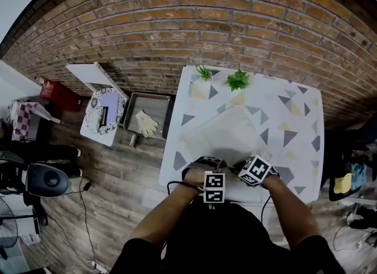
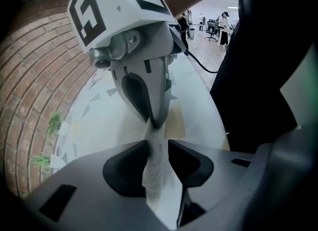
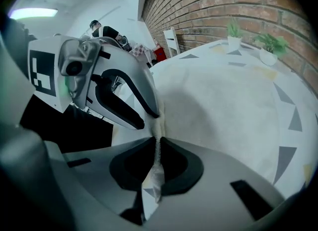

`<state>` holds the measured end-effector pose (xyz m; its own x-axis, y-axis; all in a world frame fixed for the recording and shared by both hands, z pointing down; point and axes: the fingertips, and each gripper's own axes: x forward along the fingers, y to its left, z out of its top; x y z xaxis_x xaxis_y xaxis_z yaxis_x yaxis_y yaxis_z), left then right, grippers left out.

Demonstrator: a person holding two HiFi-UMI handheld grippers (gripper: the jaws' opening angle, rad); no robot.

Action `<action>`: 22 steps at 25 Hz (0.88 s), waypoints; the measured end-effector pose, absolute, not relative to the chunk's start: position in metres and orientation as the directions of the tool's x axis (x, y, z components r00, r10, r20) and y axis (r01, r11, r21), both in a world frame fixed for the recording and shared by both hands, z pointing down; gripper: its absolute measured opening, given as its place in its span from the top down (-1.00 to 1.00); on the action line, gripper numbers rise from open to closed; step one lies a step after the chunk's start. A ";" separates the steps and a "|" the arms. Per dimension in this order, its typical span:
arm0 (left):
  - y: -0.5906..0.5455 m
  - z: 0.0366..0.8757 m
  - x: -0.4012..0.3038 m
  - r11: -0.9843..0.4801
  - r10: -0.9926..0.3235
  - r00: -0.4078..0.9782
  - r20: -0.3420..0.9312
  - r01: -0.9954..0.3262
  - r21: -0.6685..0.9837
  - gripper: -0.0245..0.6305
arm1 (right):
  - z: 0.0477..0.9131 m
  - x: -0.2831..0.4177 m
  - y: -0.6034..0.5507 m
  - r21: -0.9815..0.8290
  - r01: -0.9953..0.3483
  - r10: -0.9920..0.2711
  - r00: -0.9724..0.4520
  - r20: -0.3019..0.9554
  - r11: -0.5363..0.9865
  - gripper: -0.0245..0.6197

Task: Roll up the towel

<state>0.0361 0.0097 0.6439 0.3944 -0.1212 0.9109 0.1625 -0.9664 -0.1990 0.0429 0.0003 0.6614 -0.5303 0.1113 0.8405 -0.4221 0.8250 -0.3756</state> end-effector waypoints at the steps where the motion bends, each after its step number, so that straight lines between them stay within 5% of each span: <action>1: 0.010 0.645 0.037 -0.965 -0.121 0.395 0.911 0.167 -0.200 0.48 | 0.661 0.043 0.000 -0.375 -0.424 0.110 -0.530 0.841 0.824 0.81; 14: -0.003 0.659 0.037 -0.984 -0.082 0.378 0.922 0.114 -0.134 0.61 | 0.627 0.043 -0.012 -0.068 -0.388 -0.141 -0.486 0.863 0.919 0.48; 22: -0.010 0.656 0.037 -0.999 0.015 0.396 0.918 0.032 0.003 0.66 | 0.649 0.032 0.002 0.012 -0.322 -0.152 -0.412 0.898 0.947 0.42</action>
